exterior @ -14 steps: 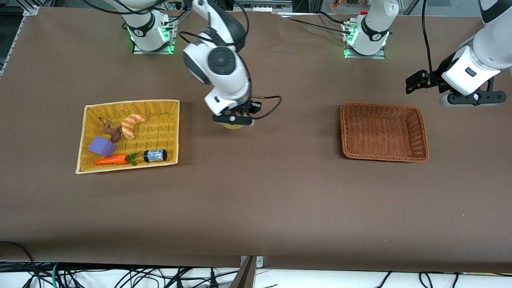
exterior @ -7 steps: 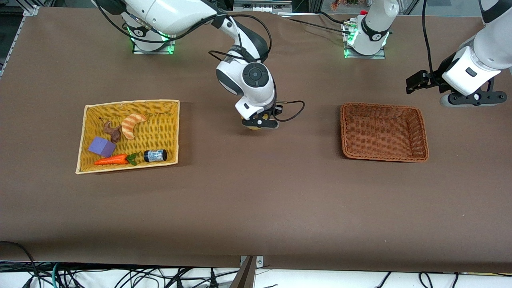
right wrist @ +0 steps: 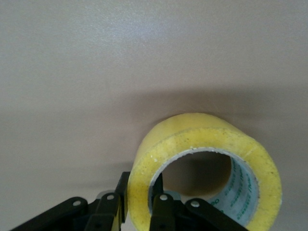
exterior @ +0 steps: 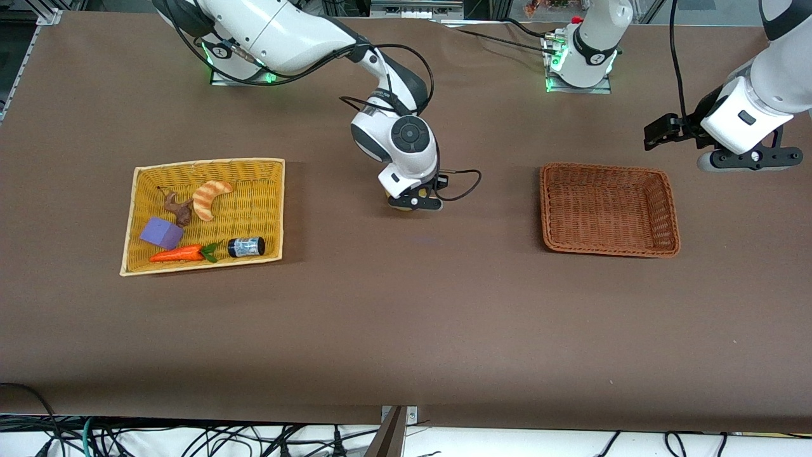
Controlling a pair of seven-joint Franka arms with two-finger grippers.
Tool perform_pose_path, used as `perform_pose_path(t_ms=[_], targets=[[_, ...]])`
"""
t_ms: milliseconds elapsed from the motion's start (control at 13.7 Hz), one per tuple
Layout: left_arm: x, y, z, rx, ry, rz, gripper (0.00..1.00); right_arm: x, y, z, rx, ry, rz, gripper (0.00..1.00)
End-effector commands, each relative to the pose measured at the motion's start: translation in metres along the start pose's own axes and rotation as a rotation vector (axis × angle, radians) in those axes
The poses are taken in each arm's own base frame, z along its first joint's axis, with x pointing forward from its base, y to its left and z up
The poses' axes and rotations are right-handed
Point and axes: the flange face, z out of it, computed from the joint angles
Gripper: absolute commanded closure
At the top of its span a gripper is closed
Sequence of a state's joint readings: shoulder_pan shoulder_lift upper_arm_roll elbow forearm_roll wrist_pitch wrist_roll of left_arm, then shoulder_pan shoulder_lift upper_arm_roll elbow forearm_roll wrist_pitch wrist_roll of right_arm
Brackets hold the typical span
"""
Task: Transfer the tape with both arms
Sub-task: 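Set the tape on the table while the left gripper reaches toward it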
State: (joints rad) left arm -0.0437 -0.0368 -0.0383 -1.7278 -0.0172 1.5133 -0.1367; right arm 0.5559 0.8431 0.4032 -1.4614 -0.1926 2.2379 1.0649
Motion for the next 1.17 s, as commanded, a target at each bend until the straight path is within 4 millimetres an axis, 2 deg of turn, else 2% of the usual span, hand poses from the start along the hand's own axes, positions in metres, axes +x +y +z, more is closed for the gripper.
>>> perform_pose_path(t_ms=[0, 73, 146, 219, 365, 438, 510, 656, 875, 1021, 1094], targets=[[0.004, -0.003, 0.003, -0.015, -0.007, 0.002, 0.0, 0.008, -0.006, -0.013, 0.001, 0.038, 0.001, 0.66], [0.004, -0.003, 0.008, -0.019, -0.012, 0.0, 0.0, 0.009, -0.007, -0.027, 0.01, 0.054, -0.003, 0.58], [0.007, -0.002, 0.011, -0.022, 0.0, 0.0, 0.0, 0.01, -0.008, -0.047, 0.022, 0.075, -0.005, 0.21], [0.011, 0.0, 0.021, -0.025, 0.001, 0.0, 0.0, 0.008, -0.008, -0.067, 0.013, 0.088, -0.012, 0.0], [0.013, 0.021, 0.038, -0.054, 0.003, 0.004, 0.0, 0.01, -0.003, -0.115, 0.013, 0.12, -0.017, 0.0], [0.012, 0.041, 0.043, -0.053, 0.013, 0.004, 0.0, 0.015, 0.006, -0.143, 0.011, 0.138, -0.017, 0.0], [0.012, 0.059, 0.05, -0.049, 0.015, -0.028, 0.0, 0.023, 0.02, -0.167, -0.018, 0.142, -0.042, 0.0], [0.012, 0.105, 0.066, -0.044, 0.01, -0.08, 0.0, 0.044, 0.062, -0.211, -0.09, 0.132, -0.105, 0.0], [0.012, 0.168, 0.109, -0.061, 0.03, -0.105, 0.0, 0.081, 0.151, -0.28, -0.225, 0.099, -0.19, 0.0], [0.008, 0.224, 0.148, -0.102, 0.047, -0.142, 0.0, 0.112, 0.214, -0.321, -0.245, 0.111, -0.21, 0.0], [0.007, 0.248, 0.166, -0.131, 0.055, -0.172, 0.0, 0.122, 0.243, -0.338, -0.227, 0.106, -0.206, 0.0]])
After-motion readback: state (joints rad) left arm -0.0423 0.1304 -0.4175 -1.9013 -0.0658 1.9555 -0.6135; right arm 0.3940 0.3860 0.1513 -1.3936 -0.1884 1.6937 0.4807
